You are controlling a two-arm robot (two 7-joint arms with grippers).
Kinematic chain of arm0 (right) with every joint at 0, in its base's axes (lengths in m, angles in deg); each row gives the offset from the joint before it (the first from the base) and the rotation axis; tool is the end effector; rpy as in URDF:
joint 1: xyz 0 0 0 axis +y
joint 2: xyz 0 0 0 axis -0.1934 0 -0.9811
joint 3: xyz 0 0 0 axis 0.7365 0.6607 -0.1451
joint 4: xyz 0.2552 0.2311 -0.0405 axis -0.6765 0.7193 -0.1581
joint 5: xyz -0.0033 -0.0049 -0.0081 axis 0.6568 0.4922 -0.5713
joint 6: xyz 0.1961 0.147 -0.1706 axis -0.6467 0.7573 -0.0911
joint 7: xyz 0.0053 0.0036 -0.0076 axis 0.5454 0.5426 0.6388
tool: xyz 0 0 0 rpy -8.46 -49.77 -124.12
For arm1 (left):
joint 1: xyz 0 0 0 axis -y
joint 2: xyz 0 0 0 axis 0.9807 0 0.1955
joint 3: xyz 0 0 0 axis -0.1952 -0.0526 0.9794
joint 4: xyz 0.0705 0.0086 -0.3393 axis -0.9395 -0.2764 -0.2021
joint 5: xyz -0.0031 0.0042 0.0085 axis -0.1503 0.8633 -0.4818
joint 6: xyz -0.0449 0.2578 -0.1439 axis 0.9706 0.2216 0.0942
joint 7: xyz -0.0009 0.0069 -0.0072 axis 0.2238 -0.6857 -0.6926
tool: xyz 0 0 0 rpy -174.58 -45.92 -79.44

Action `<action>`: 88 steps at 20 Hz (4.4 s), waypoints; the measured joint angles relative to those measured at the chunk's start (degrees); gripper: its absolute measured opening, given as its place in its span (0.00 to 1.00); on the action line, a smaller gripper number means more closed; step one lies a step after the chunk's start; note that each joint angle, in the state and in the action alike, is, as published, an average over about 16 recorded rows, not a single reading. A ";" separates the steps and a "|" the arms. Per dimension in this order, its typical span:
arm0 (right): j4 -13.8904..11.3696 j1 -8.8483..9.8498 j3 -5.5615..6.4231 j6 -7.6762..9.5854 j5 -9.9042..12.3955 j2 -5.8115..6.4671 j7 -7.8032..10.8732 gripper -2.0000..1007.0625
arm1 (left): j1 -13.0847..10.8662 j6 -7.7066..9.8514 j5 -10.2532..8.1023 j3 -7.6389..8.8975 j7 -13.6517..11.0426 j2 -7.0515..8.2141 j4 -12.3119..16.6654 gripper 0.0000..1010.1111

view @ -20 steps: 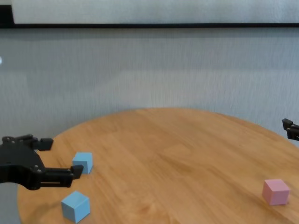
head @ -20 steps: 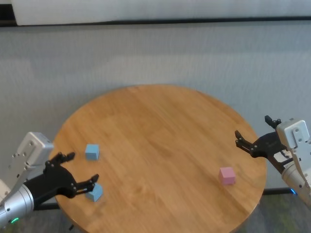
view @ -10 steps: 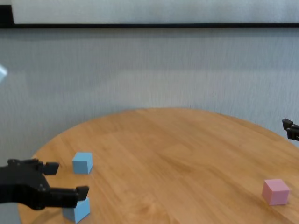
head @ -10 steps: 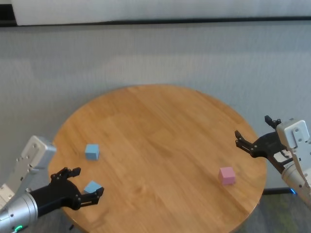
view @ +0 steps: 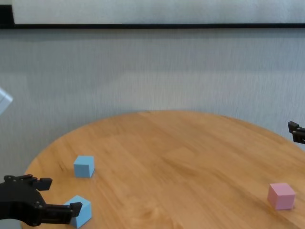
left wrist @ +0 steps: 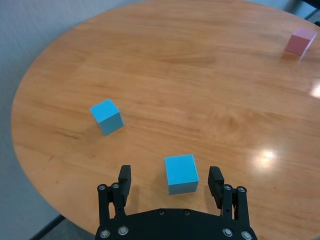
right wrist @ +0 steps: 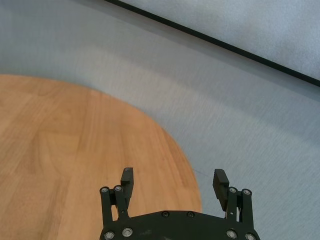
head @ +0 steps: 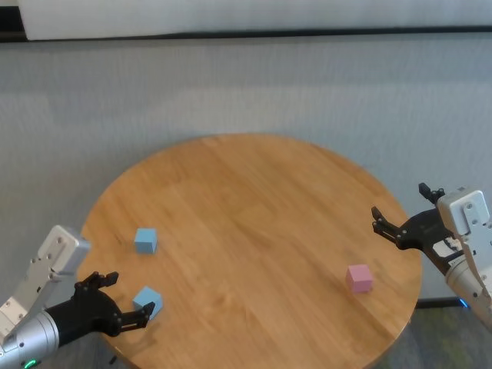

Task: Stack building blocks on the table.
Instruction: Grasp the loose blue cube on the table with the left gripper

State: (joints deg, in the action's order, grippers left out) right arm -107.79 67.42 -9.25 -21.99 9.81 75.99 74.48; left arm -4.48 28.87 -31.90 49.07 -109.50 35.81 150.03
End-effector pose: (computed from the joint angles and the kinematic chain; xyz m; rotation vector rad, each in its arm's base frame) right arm 0.3577 -0.1174 -0.3460 -0.3046 -0.2849 -1.2480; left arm 0.3298 0.1224 -0.3300 0.4451 0.1056 0.8517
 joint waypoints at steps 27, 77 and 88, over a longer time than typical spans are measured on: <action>0.00 0.00 0.00 0.00 0.00 0.00 0.00 1.00 | 1.01 0.27 2.87 1.36 -2.75 -4.40 -4.15 0.99; 0.00 0.00 0.00 0.00 0.00 0.00 0.00 1.00 | 3.11 0.30 7.20 2.12 -3.91 -8.90 -10.71 0.93; 0.00 0.00 0.00 0.00 0.00 0.00 0.00 1.00 | 2.88 0.34 6.84 2.33 -3.76 -8.95 -10.57 0.64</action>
State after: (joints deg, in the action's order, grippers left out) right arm -107.79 67.42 -9.25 -21.99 9.81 76.00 74.48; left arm -1.60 29.21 -25.07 51.40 -113.26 26.86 139.46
